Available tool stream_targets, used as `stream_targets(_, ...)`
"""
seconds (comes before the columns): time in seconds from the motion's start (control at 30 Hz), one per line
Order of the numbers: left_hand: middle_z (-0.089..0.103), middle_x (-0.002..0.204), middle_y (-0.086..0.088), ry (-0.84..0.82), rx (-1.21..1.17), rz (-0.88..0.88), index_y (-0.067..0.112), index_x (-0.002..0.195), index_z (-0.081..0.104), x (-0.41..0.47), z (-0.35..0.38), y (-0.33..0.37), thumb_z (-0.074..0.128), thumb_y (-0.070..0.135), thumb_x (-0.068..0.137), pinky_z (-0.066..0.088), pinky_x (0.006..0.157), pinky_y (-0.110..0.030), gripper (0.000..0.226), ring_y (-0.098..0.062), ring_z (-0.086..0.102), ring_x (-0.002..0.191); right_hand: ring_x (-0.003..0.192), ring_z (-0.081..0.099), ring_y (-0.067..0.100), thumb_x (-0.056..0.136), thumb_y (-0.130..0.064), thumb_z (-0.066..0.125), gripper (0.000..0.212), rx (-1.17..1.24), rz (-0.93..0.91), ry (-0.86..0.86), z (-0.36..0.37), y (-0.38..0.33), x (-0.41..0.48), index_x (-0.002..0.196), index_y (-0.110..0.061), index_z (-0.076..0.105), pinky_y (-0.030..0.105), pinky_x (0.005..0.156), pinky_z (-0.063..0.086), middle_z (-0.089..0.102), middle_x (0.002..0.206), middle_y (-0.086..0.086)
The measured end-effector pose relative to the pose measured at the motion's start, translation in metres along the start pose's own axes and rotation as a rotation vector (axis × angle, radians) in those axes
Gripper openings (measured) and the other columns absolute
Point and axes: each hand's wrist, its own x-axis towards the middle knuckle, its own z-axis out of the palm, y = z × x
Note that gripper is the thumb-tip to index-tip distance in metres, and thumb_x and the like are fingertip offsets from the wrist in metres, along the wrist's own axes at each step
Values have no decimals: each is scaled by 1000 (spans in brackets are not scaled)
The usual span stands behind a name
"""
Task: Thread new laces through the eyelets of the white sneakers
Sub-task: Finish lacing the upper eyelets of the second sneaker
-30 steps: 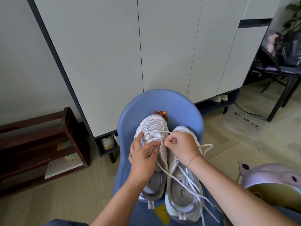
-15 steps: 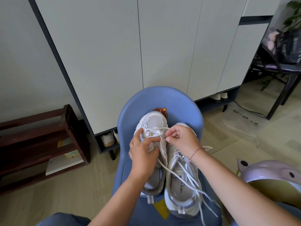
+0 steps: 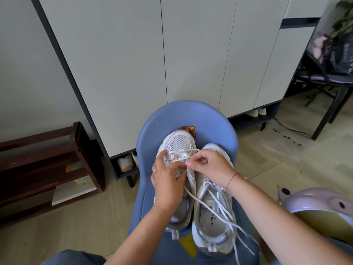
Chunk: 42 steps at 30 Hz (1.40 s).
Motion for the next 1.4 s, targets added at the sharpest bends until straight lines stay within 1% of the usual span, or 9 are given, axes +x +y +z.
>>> stream_targets(0.13,30,149,5,44,-80,-8,37,87,69,3,2,-2,67,18,85,27,109,-40,19,-19,28,135,92,57,6,69,-29,82,37,-68,49,-43,3,1,-4,98,-17,61,23,83,46,62,101,-5)
stream_targets(0.37,36,133,20,19,-317,-80,36,74,66,9,-4,-8,67,25,88,38,103,-26,18,-10,39,129,78,58,7,79,3,63,26,-49,45,55,-4,7,0,82,-23,59,16,73,46,63,87,-3)
stream_targets(0.53,36,138,10,-22,-475,-138,4,90,70,8,-15,-6,63,15,91,36,75,5,13,3,49,114,88,57,10,79,-29,72,26,-53,38,12,1,-2,-7,99,-18,58,14,78,46,61,94,-4)
stream_targets(0.67,37,138,12,-36,-502,-150,13,83,69,7,-16,-6,65,8,89,42,75,-2,9,1,49,117,102,52,8,50,-70,70,74,-171,57,31,16,-15,-18,104,-26,46,30,94,43,51,105,-11)
stream_targets(0.73,37,136,15,-40,-531,-161,15,79,68,7,-16,-5,67,12,88,40,74,-1,10,10,45,118,111,48,9,57,-60,76,71,-315,35,32,20,-15,-20,110,-26,42,35,100,38,47,113,-12)
stream_targets(0.87,39,137,13,-15,-498,-147,18,75,68,9,-14,-6,67,18,88,36,80,-1,13,-4,40,128,114,45,9,67,-45,72,61,-423,-8,98,26,-13,-21,114,-25,39,36,105,31,44,114,-12)
stream_targets(1.07,53,130,14,-59,-842,-315,12,87,71,16,-23,-10,61,16,93,48,97,-31,13,-10,59,112,100,50,7,66,-40,67,45,-452,-9,211,25,-8,-19,101,-27,40,28,90,21,48,101,-15)
stream_targets(1.2,68,97,-4,-64,-1098,-482,9,92,66,28,-42,-22,47,10,98,50,81,-23,20,-12,63,87,99,51,7,69,-43,68,40,-519,15,197,14,-5,-18,98,-29,43,27,86,20,50,100,-16)
stream_targets(1.4,65,63,-2,288,-1207,-781,7,85,60,46,-70,-47,55,8,95,49,53,-16,11,-5,60,52,102,49,7,67,-50,69,43,-537,65,190,7,-2,-17,99,-28,50,31,90,27,52,103,-15)
